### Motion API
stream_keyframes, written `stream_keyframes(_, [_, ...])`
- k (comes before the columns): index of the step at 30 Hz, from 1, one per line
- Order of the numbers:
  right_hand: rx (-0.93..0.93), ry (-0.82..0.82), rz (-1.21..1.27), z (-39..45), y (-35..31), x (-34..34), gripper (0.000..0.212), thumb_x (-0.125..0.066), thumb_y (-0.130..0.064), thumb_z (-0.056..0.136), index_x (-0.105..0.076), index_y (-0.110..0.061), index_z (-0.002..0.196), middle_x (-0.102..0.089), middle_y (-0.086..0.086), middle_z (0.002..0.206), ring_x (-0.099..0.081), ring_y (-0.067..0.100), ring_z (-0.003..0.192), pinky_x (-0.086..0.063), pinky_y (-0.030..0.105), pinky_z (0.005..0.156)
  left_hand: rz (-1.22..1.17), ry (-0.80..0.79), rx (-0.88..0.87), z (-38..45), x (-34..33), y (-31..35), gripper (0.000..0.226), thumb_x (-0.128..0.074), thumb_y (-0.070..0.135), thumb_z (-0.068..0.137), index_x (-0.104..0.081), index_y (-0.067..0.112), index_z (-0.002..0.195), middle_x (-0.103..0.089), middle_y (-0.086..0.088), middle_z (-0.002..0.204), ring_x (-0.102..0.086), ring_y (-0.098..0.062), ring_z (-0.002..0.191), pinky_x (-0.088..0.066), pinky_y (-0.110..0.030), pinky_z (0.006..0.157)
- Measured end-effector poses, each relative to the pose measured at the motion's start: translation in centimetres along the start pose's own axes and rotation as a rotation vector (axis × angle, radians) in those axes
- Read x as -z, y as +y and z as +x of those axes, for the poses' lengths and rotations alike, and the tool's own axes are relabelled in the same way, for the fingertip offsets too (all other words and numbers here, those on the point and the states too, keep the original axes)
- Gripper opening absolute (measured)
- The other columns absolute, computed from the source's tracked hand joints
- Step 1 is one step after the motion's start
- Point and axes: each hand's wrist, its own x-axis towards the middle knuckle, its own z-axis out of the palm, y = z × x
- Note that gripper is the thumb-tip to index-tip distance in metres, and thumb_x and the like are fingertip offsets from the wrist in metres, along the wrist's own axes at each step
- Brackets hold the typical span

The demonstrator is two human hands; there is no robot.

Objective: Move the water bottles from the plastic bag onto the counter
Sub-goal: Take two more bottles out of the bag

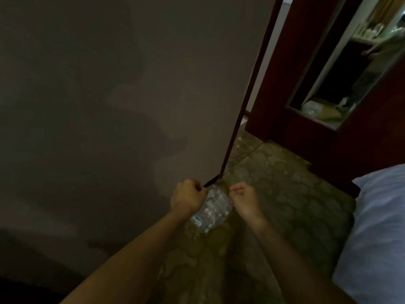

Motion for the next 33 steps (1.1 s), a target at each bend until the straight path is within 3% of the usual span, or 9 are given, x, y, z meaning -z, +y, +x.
stream_keyframes(3, [-0.054,-0.026,-0.033,4.3,2.6,0.9,0.013,-0.056,-0.006,0.092,-0.062,-0.016,0.085,-0.064,0.004,0.086,-0.061,0.022,0.084,-0.052,0.028,0.071,-0.025,-0.028,0.048,2.7,-3.6,0.7,0.019,-0.056,0.028,0.089,-0.069,0.017,0.080,-0.070,-0.003,0.076,-0.067,-0.022,0.074,-0.055,-0.035,0.067])
stream_keyframes(6, [-0.057,-0.069,-0.083,9.0,4.9,2.1,0.011,-0.056,-0.008,0.093,-0.067,-0.007,0.097,-0.061,0.003,0.087,-0.058,0.018,0.084,-0.040,0.017,0.057,-0.055,0.000,0.104,5.7,-7.1,1.8,0.020,-0.056,0.027,0.089,-0.070,0.015,0.081,-0.070,-0.006,0.077,-0.067,-0.023,0.075,-0.056,-0.036,0.067])
stream_keyframes(11, [-0.095,-0.224,-0.127,15.9,7.4,4.2,0.026,-0.056,-0.003,0.091,-0.060,-0.020,0.073,-0.064,0.005,0.091,-0.060,0.021,0.091,-0.050,0.031,0.083,-0.144,0.073,0.219,9.7,-12.2,4.9,0.020,-0.057,0.022,0.092,-0.074,0.011,0.087,-0.072,-0.008,0.079,-0.070,-0.022,0.076,-0.057,-0.036,0.071])
stream_keyframes(14, [-0.125,-0.281,-0.154,19.6,8.1,5.3,0.022,-0.055,-0.008,0.093,-0.059,-0.023,0.078,-0.065,0.006,0.109,-0.060,0.023,0.101,-0.050,0.032,0.089,-0.193,0.063,0.268,12.1,-15.1,6.0,0.020,-0.058,0.022,0.093,-0.073,0.010,0.091,-0.073,-0.010,0.084,-0.071,-0.024,0.080,-0.060,-0.039,0.075])
stream_keyframes(17, [-0.153,-0.343,-0.138,22.8,9.1,5.6,0.010,-0.053,-0.013,0.095,-0.061,-0.019,0.094,-0.062,0.005,0.116,-0.058,0.020,0.102,-0.047,0.027,0.081,-0.235,0.054,0.327,14.3,-17.4,6.1,0.021,-0.059,0.022,0.093,-0.071,0.006,0.088,-0.073,-0.013,0.085,-0.070,-0.029,0.082,-0.060,-0.043,0.076])
stream_keyframes(20, [-0.168,-0.388,-0.161,26.2,10.0,5.0,0.013,-0.053,-0.017,0.096,-0.063,-0.014,0.104,-0.062,0.005,0.112,-0.056,0.017,0.093,-0.042,0.023,0.065,-0.226,0.011,0.371,17.2,-19.6,5.1,0.014,-0.059,0.021,0.095,-0.070,0.014,0.090,-0.073,-0.007,0.090,-0.069,-0.021,0.084,-0.058,-0.035,0.077])
stream_keyframes(22, [-0.191,-0.405,-0.175,28.4,10.8,4.2,0.016,-0.053,-0.019,0.096,-0.063,-0.013,0.107,-0.060,0.001,0.102,-0.054,0.012,0.082,-0.039,0.018,0.058,-0.238,-0.018,0.398,19.3,-21.0,3.8,0.012,-0.059,0.021,0.095,-0.069,0.015,0.093,-0.071,-0.004,0.092,-0.067,-0.015,0.082,-0.054,-0.027,0.070])
stream_keyframes(25, [-0.230,-0.441,-0.207,31.2,12.1,2.7,0.016,-0.053,-0.019,0.097,-0.062,-0.014,0.109,-0.056,-0.002,0.095,-0.048,0.004,0.072,-0.038,0.018,0.058,-0.284,-0.060,0.467,22.5,-22.8,1.6,0.012,-0.057,0.021,0.096,-0.066,0.018,0.089,-0.069,-0.003,0.091,-0.065,-0.012,0.080,-0.047,-0.019,0.062])
stream_keyframes(33, [-0.317,-0.549,-0.187,39.7,15.8,-3.5,0.020,-0.051,-0.018,0.096,-0.055,-0.020,0.115,-0.060,0.001,0.094,-0.058,0.014,0.075,-0.047,0.026,0.062,-0.401,-0.051,0.686,30.3,-28.0,-4.5,0.010,-0.057,0.021,0.097,-0.065,0.015,0.098,-0.068,-0.008,0.098,-0.067,-0.022,0.088,-0.053,-0.029,0.072])
